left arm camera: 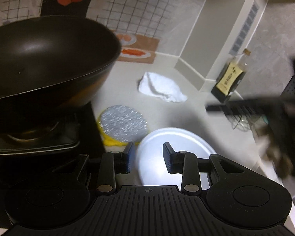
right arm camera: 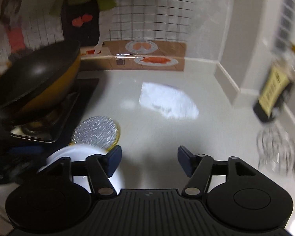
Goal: Collect trash
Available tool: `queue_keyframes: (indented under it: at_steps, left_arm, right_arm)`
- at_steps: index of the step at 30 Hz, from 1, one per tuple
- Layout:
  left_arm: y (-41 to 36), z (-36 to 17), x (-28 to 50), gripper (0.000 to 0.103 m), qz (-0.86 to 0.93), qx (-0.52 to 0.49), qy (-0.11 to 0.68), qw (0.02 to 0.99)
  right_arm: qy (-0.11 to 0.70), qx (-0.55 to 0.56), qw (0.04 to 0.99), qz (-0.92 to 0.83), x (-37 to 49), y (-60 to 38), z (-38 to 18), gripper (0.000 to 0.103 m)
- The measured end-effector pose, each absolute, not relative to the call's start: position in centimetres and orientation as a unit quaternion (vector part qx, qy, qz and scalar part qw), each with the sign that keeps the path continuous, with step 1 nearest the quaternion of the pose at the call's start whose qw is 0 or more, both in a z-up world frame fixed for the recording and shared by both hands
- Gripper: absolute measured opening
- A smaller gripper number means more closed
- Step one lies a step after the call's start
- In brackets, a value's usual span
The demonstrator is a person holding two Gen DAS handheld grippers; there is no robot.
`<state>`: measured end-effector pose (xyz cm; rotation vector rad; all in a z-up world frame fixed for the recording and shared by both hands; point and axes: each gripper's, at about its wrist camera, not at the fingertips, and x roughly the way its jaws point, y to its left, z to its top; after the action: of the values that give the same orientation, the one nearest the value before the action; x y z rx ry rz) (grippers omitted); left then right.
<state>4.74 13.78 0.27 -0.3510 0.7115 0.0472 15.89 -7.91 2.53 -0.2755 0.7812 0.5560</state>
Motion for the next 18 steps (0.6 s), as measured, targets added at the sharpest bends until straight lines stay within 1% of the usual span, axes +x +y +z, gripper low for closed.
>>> queue_keyframes:
  at_steps: [4,8,13,16,17,18]
  left_arm:
    - [15.2,-0.2,4.5,0.035,0.006,-0.184,0.359,0.915]
    - [16.3,-0.8,4.3,0.035,-0.021,-0.191,0.361,0.912]
    - [17.0,-1.7,4.6,0.035,-0.03,-0.201,0.367,0.908]
    - [17.3,-2.2,4.6,0.035,-0.026,-0.213,0.372,0.903]
    - [17.3,-2.4,4.7,0.035,-0.024,-0.217,0.374,0.902]
    - [17.3,-2.5,4.6,0.035,-0.023,-0.221,0.376,0.9]
  right_arm:
    - [0.365,-0.19,0.878,0.246,21.9,-4.1,1.5,0.066]
    - [0.375,-0.228,0.87,0.226,27.8,0.3,-1.1,0.067]
    - [0.416,-0.201,0.865,0.198,33.7,3.7,-4.9,0.067]
    - [0.445,-0.206,0.855,0.171,35.8,4.5,-7.2,0.066]
    - [0.449,-0.203,0.855,0.164,35.9,4.4,-7.6,0.065]
    - [0.441,-0.202,0.859,0.164,35.6,4.2,-7.6,0.055]
